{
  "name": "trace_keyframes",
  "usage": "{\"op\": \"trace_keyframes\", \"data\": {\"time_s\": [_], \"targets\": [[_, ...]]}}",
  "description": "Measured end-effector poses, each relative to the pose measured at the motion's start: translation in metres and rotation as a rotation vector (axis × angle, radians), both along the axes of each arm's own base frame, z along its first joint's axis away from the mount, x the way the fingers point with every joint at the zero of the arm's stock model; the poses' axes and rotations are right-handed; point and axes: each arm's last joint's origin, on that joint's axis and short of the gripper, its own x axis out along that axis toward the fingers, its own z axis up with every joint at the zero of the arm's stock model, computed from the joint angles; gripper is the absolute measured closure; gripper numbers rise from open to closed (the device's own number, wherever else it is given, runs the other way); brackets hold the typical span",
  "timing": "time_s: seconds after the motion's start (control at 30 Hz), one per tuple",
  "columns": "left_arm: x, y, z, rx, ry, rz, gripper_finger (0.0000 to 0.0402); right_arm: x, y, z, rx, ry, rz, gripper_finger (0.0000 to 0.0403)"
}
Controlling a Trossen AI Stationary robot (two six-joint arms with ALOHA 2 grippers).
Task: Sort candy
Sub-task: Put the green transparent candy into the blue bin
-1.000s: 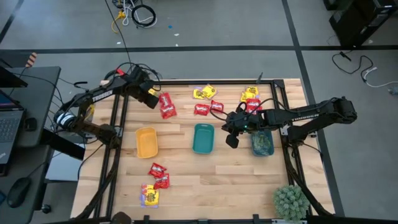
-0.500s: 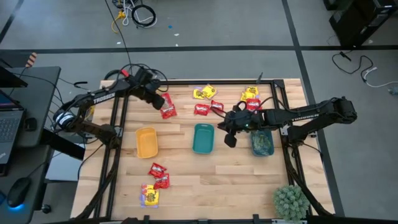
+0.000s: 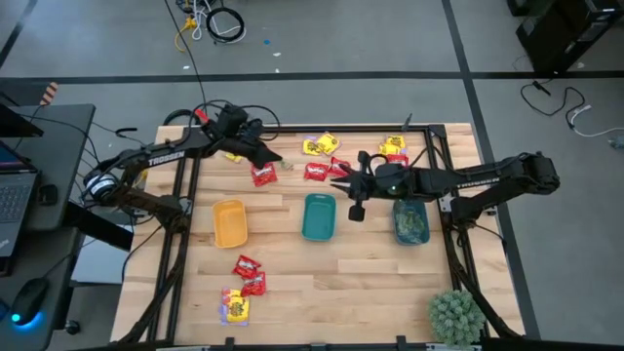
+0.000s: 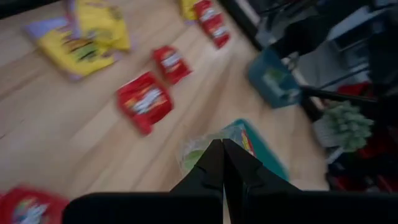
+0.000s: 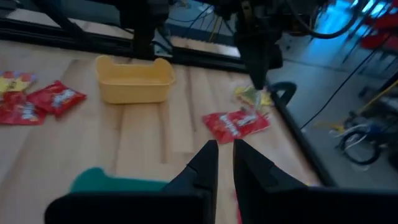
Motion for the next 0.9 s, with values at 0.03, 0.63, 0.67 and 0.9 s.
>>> {"op": "trace_keyframes", "data": {"time_s": [0.03, 0.63, 0.67, 0.9], "targets": [[0.002, -0.001, 0.002, -0.008, -0.02, -0.005, 0.0401, 0.0, -0.001, 0.001, -0.015, -0.004, 0.0, 0.0365], [0.01, -0.003, 0.01, -0.015, -0.102, -0.001, 0.0401, 0.036, -0.011, 0.0, -0.233, 0.083, 0.057, 0.0265], [0.01, -0.003, 0.01, -0.015, -0.102, -0.001, 0.0401, 0.043, -0.012, -0.002, -0.248, 0.106, 0.054, 0.0264], [0.009, -0.004, 0.008, 0.007, -0.086, -0.019, 0.0401, 0.075, -0.014, -0.011, -0.273, 0.238, 0.049, 0.026]]}}
